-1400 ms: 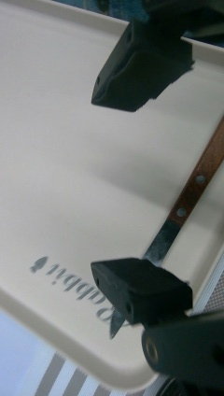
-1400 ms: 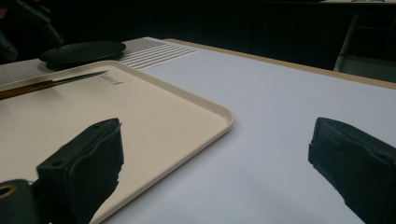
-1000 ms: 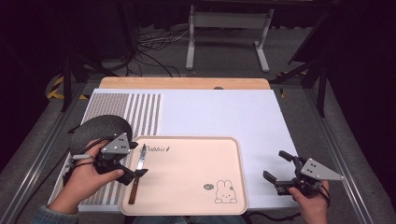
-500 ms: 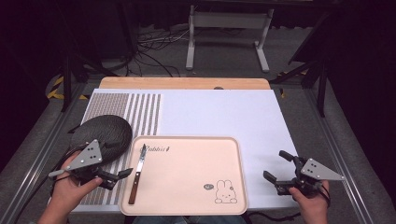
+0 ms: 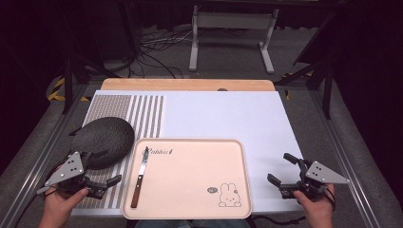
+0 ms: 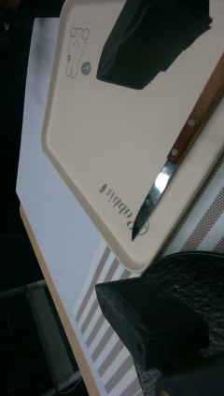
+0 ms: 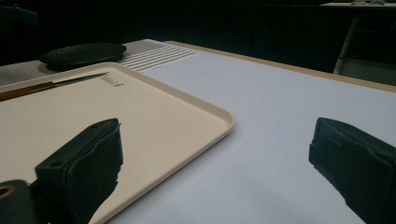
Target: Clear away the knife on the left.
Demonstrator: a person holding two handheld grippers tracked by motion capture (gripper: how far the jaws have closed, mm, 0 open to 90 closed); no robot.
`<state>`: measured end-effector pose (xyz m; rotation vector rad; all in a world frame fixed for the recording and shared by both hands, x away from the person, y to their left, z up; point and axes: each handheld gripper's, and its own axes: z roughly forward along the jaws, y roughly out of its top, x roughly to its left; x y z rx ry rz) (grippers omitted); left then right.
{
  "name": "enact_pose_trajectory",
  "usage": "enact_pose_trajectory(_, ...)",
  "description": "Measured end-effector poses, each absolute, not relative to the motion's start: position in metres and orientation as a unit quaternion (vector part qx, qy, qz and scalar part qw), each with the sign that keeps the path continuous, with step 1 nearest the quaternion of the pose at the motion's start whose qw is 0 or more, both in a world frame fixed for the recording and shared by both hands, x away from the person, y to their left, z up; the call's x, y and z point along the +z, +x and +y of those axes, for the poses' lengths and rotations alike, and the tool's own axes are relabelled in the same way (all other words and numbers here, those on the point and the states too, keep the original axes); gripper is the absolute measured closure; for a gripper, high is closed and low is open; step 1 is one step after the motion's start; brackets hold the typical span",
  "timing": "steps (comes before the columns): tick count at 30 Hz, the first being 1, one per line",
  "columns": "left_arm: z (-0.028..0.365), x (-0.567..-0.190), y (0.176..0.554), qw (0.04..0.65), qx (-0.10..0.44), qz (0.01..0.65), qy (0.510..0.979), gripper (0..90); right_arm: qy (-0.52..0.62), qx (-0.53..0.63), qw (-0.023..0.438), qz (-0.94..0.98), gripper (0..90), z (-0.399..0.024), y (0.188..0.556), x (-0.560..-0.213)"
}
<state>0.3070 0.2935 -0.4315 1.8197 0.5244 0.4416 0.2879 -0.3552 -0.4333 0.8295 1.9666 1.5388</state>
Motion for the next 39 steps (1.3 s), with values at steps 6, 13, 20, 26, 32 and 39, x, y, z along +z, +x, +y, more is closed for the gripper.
enact_pose_trajectory(6,0.304,-0.446,0.305,0.556,0.191,0.246,0.771,4.1,0.308,0.566,0.252,0.722,3.9,-0.356,0.288,-0.434)
enact_pose_trajectory(13,0.311,-0.456,0.304,0.566,0.188,0.255,0.761,3.8,0.309,0.565,0.251,0.723,3.8,-0.356,0.289,-0.436)
enact_pose_trajectory(20,0.319,-0.467,0.302,0.575,0.175,0.276,0.750,3.4,0.312,0.563,0.250,0.723,3.8,-0.357,0.289,-0.439)
enact_pose_trajectory(26,0.315,-0.468,0.301,0.557,0.189,0.275,0.761,3.4,0.312,0.563,0.251,0.722,3.8,-0.358,0.289,-0.440)
enact_pose_trajectory(32,0.314,-0.467,0.302,0.549,0.203,0.272,0.764,3.4,0.312,0.564,0.251,0.722,3.7,-0.358,0.289,-0.439)
enact_pose_trajectory(39,0.313,-0.466,0.301,0.547,0.204,0.275,0.764,3.1,0.314,0.565,0.251,0.720,3.6,-0.358,0.289,-0.439)
